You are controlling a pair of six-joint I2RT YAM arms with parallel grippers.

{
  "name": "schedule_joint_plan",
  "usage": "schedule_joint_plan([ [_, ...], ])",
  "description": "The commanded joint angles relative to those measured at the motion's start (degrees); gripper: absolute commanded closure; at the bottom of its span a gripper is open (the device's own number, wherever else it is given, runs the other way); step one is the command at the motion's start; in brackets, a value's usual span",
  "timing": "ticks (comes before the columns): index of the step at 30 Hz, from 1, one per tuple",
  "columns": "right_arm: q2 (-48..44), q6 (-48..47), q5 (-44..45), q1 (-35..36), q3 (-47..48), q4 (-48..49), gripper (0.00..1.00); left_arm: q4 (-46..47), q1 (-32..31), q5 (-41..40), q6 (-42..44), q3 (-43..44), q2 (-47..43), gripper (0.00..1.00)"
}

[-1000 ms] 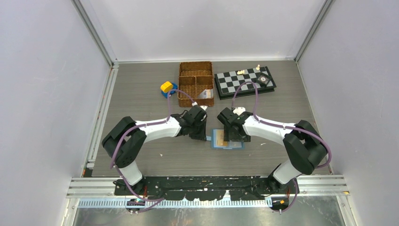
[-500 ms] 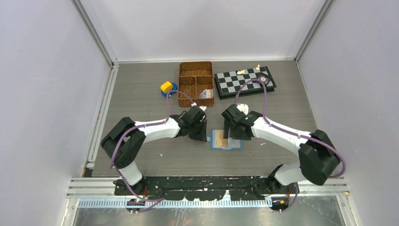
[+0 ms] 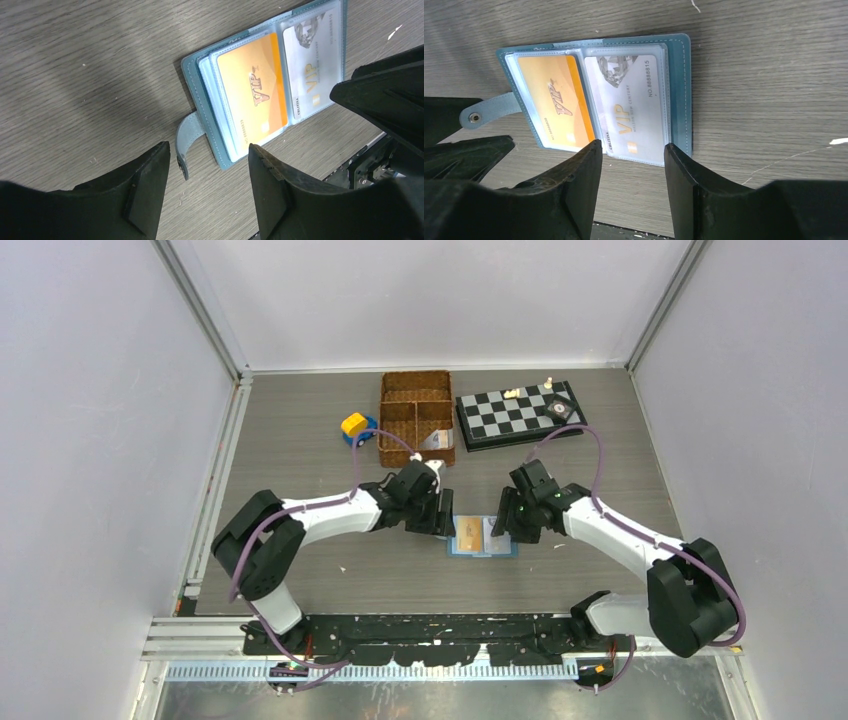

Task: Put the credit cards into the card holder
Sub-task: Insert the credit card into the card holder, then turn over the card slot in the card holder.

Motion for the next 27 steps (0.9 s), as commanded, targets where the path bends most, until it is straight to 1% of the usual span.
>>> schedule_joint_plan([
  [1,-2.7,-1.5,-5.7,-1.5,-0.9,4.2,0.47,1.6,0.2,0.7,0.6,2.4,1.8,0.40],
  [10,-1.0,-2.1,-4.1,-2.3,-1.4,4.2,0.49,0.5,0.2,0.2,0.9,3.0,3.2,0.42],
  [27,1.3,-2.7,-1.7,-2.3,-1.9,4.1,0.51,0.3,0.2,0.5,0.6,4.0,5.0,0.54],
])
